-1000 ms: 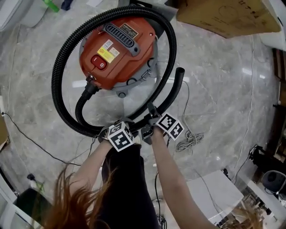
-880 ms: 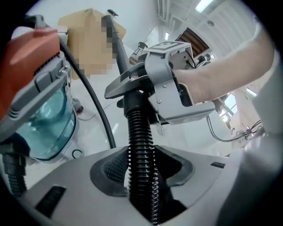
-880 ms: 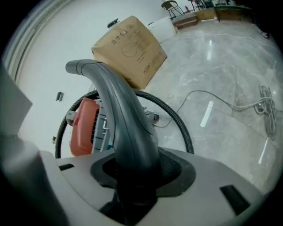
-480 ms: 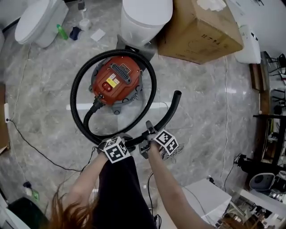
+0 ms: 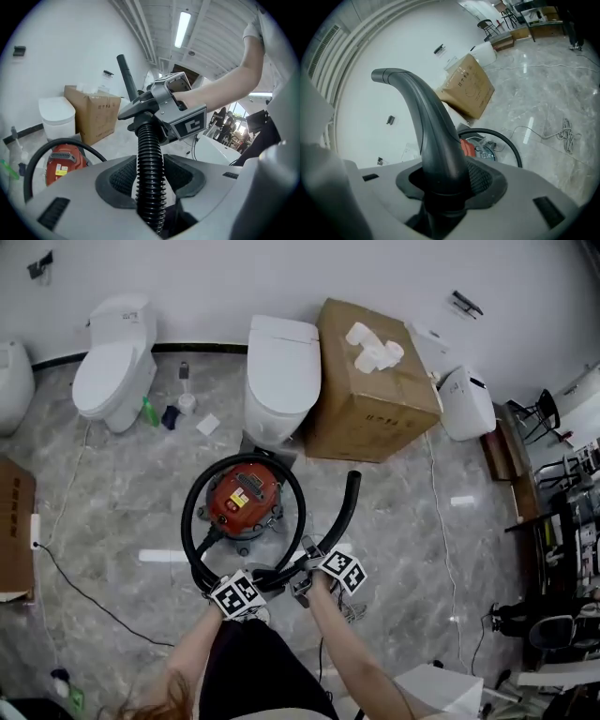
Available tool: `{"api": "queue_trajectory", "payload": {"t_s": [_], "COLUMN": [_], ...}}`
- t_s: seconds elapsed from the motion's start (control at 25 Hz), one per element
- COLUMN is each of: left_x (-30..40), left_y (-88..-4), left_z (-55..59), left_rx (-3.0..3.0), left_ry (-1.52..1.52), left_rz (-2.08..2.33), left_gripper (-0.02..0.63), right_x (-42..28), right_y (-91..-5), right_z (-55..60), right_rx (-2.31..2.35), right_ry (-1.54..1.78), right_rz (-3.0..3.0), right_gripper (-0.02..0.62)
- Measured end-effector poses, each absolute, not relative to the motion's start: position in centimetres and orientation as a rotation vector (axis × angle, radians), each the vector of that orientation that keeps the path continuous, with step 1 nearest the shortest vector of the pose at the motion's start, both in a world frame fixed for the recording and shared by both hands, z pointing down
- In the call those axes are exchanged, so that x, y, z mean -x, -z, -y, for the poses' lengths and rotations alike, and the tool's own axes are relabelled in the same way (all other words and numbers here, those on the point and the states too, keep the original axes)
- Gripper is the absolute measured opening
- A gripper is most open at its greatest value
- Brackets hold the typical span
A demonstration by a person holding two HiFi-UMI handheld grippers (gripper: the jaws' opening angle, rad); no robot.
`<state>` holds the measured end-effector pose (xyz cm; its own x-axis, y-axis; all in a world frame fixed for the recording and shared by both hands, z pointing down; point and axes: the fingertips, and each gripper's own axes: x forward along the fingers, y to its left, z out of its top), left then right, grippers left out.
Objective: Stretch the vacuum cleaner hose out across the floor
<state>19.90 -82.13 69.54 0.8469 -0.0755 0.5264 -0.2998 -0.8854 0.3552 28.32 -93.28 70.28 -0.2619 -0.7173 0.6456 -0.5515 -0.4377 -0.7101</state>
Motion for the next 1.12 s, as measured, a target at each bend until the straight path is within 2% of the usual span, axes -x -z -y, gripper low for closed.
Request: {"api": "queue_trajectory", "payload": {"t_s": [0.28,0.48,0.92,1.12], "left_x": [-18.5,-18.0,-19.4,-19.9], "left_y": [-62.7,-59.3,-50.0,-47.5], "left_z": [80.7,79.9,78.7,78.9], "left_rx": [-2.63,-2.669,-2.772,-2.809], "left_ry": [-0.816,-0.769,-0.54,-0.485], "left_rz": [0.374,0.447,0.566,0.596], "left_gripper": [0.176,0.178,0.181,0.186], "right_x": [-26.2,-24.4,-25.4,-25.9], "right_y": [-59.8,-54.5,-43.2,-40.7], "right_z": [91.3,90.5,87.9,87.3], "right_rx": [1.727,1.622,1.413,1.396], "right_ry": [1.605,1.488,1.292,1.246], "right_rz": [-1.836,-2.0,-2.014,-2.008], "right_gripper": [0.19,0.189,0.189,0.189]}}
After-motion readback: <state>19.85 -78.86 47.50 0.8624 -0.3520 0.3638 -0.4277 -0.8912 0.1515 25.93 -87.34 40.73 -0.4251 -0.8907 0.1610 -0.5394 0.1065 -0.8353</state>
